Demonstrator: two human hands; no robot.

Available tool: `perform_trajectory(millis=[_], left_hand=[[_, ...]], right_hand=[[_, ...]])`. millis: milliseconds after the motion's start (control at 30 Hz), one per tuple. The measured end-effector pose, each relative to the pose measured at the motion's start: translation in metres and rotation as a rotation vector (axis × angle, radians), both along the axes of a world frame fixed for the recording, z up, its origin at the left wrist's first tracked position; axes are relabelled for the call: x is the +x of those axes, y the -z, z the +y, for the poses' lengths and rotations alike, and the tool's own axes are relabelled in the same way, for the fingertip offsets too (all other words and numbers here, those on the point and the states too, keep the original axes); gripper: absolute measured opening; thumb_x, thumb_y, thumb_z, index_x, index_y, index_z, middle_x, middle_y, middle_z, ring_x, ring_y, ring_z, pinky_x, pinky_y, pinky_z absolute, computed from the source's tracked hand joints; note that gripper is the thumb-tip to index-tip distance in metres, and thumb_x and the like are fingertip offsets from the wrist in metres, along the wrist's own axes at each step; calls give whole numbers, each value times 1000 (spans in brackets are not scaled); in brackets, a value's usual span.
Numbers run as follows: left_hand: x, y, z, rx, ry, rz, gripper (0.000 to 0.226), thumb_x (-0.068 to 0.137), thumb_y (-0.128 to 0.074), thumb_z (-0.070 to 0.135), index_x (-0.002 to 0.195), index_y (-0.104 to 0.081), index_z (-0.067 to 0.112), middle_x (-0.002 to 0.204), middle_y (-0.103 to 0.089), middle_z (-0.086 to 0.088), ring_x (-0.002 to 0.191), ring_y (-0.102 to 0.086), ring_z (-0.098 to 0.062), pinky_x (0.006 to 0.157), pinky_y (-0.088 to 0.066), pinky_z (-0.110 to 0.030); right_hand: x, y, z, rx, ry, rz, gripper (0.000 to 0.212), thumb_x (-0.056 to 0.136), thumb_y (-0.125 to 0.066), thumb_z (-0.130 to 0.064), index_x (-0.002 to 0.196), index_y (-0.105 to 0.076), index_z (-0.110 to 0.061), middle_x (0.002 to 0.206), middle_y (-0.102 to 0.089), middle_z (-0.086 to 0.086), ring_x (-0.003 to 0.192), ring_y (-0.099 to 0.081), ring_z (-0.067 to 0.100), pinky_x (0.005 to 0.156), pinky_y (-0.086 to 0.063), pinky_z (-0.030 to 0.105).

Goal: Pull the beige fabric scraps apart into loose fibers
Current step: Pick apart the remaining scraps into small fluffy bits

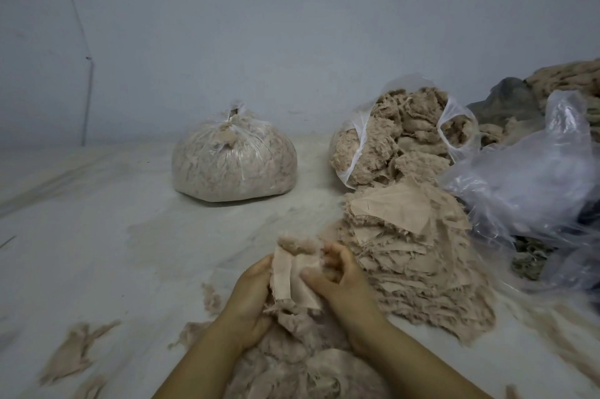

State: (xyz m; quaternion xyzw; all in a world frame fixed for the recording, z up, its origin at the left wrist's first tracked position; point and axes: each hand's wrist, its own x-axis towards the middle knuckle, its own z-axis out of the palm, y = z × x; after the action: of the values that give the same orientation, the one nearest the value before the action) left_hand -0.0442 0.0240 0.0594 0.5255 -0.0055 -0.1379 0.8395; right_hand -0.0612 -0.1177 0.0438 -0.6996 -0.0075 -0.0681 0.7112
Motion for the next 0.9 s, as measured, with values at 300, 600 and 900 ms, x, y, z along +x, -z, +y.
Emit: perform_trajectory(millis=[300,600,900], left_hand=[[-1,7,1,274,118,-136,21,90,-53,4,104,-67,-4,99,-70,-25,90,-69,-35,78,-57,-38],[3,5,3,354,-60,-179,17,90,-59,11,75,-63,5,74,-62,-16,64,-58,-23,61,-44,-31],[0,3,-2,619,-143,-449,30,94,-54,21,67,-54,10,55,-52,6,49,-46,-7,48,-36,-17]], right_hand=[[0,1,-1,-92,54,-47,36,85,-65,-11,112,-52,-32,108,-59,8,94,-61,26,80,-54,34],[9,3,-9,169,136,33,18,97,-52,-14,84,-54,-1,68,-57,15,62,-54,26,62,-44,36],[11,2,-9,80,256,-69,36,96,-54,-31,65,-53,-11,59,-50,8,59,-46,19,58,-37,32]])
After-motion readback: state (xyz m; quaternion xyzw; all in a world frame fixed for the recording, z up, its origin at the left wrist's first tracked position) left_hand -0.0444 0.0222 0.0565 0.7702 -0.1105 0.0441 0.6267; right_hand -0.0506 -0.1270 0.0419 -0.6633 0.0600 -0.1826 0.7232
